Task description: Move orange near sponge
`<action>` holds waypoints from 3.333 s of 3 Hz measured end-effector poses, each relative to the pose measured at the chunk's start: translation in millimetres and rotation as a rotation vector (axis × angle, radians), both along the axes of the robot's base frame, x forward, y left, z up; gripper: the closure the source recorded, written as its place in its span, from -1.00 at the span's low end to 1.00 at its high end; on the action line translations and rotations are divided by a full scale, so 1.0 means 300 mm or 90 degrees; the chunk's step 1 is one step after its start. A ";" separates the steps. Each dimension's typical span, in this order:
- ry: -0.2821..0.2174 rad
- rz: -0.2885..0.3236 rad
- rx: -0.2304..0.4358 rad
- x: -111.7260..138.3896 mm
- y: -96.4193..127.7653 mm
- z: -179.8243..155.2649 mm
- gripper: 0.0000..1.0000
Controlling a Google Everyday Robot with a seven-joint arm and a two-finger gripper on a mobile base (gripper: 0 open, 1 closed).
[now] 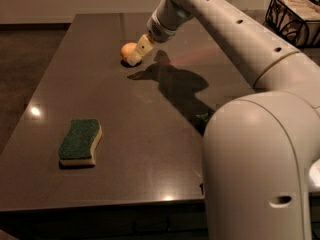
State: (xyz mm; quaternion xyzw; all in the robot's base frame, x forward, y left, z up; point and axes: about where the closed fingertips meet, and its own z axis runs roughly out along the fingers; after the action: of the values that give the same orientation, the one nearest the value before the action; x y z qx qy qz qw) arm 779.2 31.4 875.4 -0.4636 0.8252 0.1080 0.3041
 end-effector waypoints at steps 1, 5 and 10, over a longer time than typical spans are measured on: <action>0.011 0.001 0.007 0.016 0.056 -0.023 -1.00; 0.021 0.028 0.018 0.004 0.144 -0.028 0.27; -0.027 0.320 0.022 -0.533 0.046 0.130 1.00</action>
Offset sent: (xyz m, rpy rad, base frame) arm 0.0072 0.0456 -0.0088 0.0239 0.0349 0.0158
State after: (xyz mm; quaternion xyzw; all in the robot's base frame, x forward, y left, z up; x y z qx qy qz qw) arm 619.2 45.3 914.4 -0.6509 0.6756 0.1850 0.2928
